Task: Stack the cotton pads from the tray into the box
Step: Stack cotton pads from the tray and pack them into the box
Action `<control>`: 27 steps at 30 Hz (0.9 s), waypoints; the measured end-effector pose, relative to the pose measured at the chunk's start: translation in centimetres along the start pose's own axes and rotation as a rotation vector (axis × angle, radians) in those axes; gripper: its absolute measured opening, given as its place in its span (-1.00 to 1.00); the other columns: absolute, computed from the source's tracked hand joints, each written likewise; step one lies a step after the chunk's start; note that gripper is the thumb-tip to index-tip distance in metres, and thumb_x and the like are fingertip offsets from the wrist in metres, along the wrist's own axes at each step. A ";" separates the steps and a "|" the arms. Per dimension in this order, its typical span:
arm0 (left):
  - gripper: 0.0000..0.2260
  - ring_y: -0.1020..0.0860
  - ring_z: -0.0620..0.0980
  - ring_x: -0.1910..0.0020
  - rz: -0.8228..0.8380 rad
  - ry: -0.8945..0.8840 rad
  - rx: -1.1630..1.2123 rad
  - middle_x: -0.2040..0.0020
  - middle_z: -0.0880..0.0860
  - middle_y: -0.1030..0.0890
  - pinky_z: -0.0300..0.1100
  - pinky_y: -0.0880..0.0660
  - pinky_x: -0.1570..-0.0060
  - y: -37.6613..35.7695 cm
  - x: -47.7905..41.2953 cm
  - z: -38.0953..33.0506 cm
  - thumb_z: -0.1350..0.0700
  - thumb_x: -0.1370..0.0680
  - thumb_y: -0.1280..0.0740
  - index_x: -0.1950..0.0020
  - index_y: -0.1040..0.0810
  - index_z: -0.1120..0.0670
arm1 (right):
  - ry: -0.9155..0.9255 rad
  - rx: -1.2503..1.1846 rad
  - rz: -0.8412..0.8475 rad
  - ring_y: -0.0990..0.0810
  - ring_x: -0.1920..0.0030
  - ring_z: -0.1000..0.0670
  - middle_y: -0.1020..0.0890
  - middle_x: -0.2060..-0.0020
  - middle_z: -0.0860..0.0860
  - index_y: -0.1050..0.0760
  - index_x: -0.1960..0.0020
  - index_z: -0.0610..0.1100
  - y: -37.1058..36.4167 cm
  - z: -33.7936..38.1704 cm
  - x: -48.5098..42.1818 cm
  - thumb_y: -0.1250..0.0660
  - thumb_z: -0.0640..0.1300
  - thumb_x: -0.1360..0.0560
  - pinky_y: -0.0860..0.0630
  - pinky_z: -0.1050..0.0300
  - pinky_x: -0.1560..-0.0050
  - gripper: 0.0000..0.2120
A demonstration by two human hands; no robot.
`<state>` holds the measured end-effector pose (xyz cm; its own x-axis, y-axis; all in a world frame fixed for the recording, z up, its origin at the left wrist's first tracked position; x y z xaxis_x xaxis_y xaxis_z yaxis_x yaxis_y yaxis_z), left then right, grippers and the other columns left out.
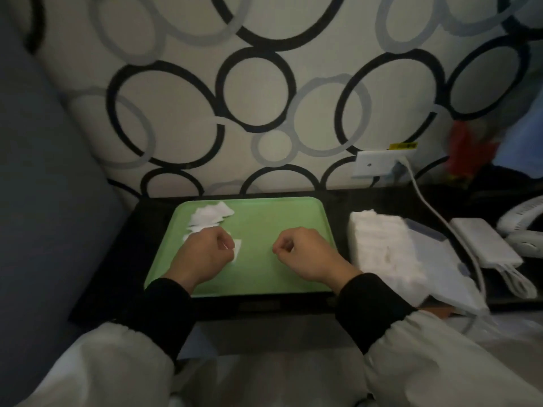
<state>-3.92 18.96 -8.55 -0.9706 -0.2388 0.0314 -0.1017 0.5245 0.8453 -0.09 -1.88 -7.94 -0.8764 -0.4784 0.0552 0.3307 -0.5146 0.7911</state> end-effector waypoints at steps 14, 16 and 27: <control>-0.32 -0.52 0.11 -0.10 0.067 0.198 -0.028 -0.18 0.06 -0.34 -0.05 -0.48 -0.20 1.2 -2.4 6.3 0.10 -0.39 -0.57 -0.42 -0.32 0.03 | -0.111 0.178 0.051 -0.53 -0.10 -0.11 -0.44 -0.17 -0.06 -0.44 -0.27 -0.04 -7.6 3.6 -8.1 -0.33 0.10 -0.52 -0.52 -0.10 -0.18 -0.61; -0.32 -0.56 0.12 -0.12 0.092 0.225 -0.014 -0.19 0.10 -0.48 -0.05 -0.50 -0.18 1.2 -2.7 6.6 0.12 -0.38 -0.58 -0.40 -0.32 0.05 | -0.102 0.150 0.046 -0.53 -0.05 -0.09 -0.46 -0.10 -0.04 -0.49 -0.12 -0.01 -7.7 3.9 -8.6 -0.36 0.04 -0.48 -0.52 -0.07 -0.14 -0.75; -0.62 -0.56 0.02 0.09 0.115 0.295 0.356 0.04 0.05 -0.57 -0.14 -0.51 0.09 2.0 -2.6 8.2 0.29 -0.36 -0.54 -0.05 -0.48 0.02 | -0.144 0.126 0.072 -0.58 0.00 -0.03 -0.60 0.03 0.07 -0.45 0.19 0.07 -5.9 2.6 -8.1 -0.37 -0.15 -0.40 -0.57 -0.01 -0.08 -0.86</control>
<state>-3.36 27.37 -11.31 -0.8816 -0.3576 0.3080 -0.1157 0.7964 0.5935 4.12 6.86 -11.50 -0.8959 -0.3996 0.1941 0.3562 -0.3852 0.8513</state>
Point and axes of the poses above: each hand's wrist, its own x-axis away from the middle knuckle, its own y-axis out of the back of the hand, z = x × y, the point moved 4 cm from there along -x, towards the middle knuckle
